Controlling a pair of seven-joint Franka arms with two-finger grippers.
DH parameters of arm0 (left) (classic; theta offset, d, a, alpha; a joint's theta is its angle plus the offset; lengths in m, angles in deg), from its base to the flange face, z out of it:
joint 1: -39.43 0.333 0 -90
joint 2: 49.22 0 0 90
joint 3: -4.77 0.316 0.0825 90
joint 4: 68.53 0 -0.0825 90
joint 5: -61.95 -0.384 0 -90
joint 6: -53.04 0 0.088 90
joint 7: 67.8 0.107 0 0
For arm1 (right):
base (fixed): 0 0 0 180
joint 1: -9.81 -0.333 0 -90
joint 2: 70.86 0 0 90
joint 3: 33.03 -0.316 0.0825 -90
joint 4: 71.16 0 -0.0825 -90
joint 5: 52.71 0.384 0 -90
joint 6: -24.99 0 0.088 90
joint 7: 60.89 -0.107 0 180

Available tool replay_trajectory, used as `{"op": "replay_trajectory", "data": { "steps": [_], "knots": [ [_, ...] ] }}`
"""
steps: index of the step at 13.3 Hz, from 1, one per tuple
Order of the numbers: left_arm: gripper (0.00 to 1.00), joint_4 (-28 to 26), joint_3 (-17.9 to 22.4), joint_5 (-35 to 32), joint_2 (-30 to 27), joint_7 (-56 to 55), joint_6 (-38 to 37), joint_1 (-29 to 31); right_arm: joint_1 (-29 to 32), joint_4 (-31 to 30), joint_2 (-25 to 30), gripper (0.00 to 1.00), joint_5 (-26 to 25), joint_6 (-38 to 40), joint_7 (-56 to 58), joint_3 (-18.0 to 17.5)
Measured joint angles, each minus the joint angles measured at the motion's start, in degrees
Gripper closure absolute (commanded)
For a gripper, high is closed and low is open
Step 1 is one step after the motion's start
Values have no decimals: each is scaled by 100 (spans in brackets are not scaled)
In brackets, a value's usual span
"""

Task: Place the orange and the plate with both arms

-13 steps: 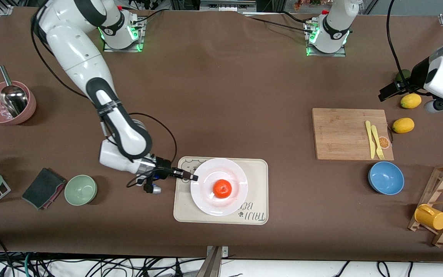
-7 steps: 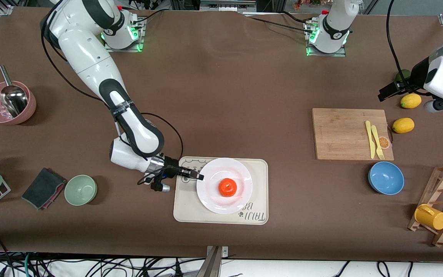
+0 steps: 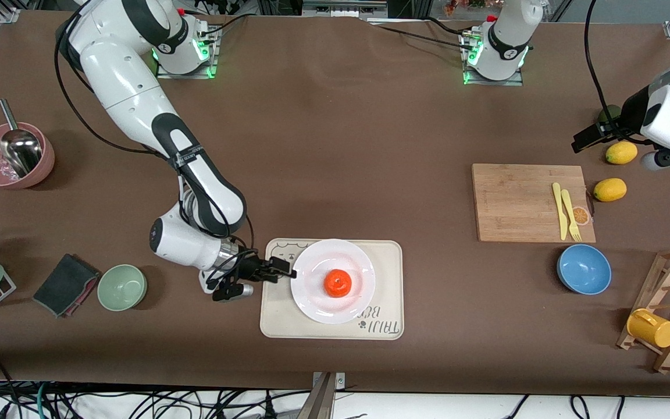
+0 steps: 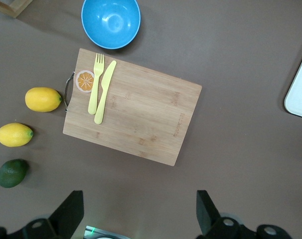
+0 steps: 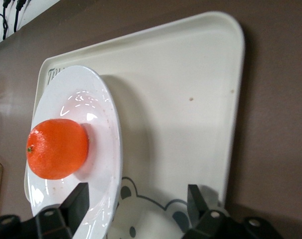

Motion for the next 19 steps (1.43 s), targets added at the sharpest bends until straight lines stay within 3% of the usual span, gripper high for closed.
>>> {"op": "replay_trajectory", "data": {
  "steps": [6,9,13,15,19],
  "knots": [
    [1,-1,0,0,0,0,-5,0,4,83,971,0,-1916,2439,-354,1049],
    [1,-2,2,0,0,0,-5,0,6,80,1567,0,-2759,3757,-547,1306],
    [1,-2,9,1,0,0,-5,1,-55,46,2057,0,-3136,4774,-812,1581],
    [1,1,9,1,-1,0,-5,0,-72,-375,2527,0,-3348,4911,-1201,1684],
    [1,8,11,1,-4,0,-5,1,18,-1737,4261,0,-3800,4982,-1397,1759]
  ]
}}
